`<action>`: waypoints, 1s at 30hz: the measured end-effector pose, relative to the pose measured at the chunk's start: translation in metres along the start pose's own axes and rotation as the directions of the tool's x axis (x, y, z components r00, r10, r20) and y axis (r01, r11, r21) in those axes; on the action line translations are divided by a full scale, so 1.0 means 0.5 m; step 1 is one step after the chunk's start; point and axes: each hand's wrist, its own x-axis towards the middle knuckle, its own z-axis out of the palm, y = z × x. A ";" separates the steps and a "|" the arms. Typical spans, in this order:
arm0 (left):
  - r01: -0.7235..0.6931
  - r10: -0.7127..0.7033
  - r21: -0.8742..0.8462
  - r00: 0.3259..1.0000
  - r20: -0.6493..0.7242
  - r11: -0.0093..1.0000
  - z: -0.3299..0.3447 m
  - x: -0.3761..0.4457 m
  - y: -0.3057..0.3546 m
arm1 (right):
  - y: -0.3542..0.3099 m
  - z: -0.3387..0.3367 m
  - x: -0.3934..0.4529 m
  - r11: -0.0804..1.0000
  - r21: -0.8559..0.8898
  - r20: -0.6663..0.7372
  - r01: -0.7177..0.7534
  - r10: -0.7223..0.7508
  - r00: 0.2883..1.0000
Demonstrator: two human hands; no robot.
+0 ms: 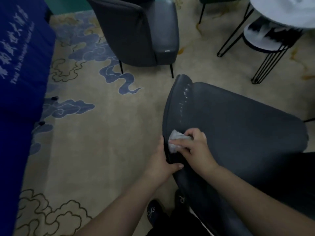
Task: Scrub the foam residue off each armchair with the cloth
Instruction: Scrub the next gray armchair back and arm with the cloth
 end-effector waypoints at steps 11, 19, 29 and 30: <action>-0.008 0.007 0.022 0.999 0.050 1.000 -0.025 0.052 0.010 | 0.010 0.022 0.051 0.998 0.003 0.001 0.070 -0.070 0.998; 0.019 -0.019 0.085 1.000 0.007 0.996 -0.042 0.099 0.048 | 0.026 0.004 0.266 0.999 0.001 -0.089 -0.036 0.036 0.995; 0.072 -0.068 0.297 0.997 -0.023 0.952 -0.024 0.171 0.076 | 0.059 0.001 0.244 0.992 0.122 -0.086 -0.036 0.047 0.995; 0.065 -0.059 0.297 0.998 -0.028 0.953 -0.022 0.174 0.074 | 0.056 -0.004 0.264 0.975 0.211 -0.094 -0.076 0.097 0.991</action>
